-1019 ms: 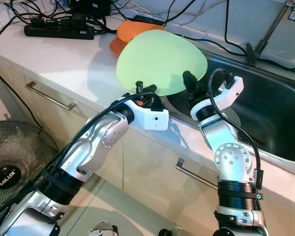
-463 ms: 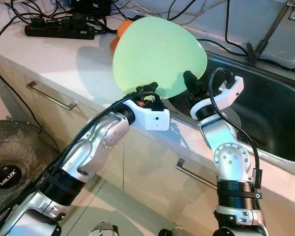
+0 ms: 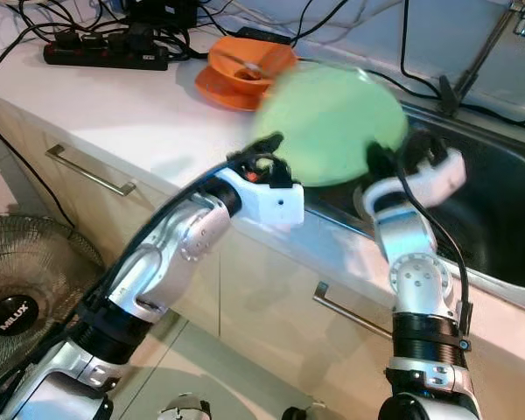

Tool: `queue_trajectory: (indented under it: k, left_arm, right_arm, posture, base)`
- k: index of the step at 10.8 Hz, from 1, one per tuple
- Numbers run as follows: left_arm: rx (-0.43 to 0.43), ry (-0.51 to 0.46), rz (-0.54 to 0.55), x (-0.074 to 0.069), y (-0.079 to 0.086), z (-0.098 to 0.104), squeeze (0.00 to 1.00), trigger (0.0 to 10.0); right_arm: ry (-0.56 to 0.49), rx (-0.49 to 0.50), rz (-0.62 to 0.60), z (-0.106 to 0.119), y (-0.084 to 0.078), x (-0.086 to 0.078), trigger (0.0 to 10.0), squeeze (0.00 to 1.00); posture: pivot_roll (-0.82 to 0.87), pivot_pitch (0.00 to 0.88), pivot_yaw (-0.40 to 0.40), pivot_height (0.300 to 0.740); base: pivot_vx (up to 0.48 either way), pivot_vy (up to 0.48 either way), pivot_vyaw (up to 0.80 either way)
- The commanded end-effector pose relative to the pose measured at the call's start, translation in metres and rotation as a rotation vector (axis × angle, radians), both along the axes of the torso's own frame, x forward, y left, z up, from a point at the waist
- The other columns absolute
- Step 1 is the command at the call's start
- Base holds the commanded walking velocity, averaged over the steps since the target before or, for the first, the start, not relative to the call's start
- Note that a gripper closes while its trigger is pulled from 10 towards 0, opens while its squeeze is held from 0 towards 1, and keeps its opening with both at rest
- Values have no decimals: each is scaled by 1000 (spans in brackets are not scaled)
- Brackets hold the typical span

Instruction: Kitchen organization

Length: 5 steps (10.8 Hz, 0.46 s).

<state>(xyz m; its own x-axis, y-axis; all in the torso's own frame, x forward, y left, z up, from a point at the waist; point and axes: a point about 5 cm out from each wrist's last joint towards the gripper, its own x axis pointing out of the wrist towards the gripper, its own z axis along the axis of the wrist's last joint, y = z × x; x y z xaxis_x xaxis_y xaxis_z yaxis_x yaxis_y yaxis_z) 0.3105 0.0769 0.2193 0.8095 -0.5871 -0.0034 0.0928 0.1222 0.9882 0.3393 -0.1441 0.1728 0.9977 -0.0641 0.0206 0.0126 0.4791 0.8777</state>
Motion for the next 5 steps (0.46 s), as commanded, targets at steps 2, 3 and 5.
queue_trajectory:
  k: [2, 3, 5]
  left_arm:
    - [-17, -29, -20, -2, -2, 7, 0, 10000]
    - [-23, -30, -20, -2, -2, 8, 0, 10000]
    - [-29, -28, -18, -2, -2, 8, 0, 10000]
  right_arm:
    - [-96, 72, -134, 23, -23, 3, 0, 0]
    - [-93, 74, -145, 22, -26, 3, 0, 0]
    - [-89, 80, -186, 20, -33, 3, 0, 0]
  posture:
    - [90, 57, -87, 719]
    - [90, 57, -87, 719]
    - [90, 57, -87, 719]
  base:
    - [0, 0, 0]
    - [0, 0, 0]
    - [0, 0, 0]
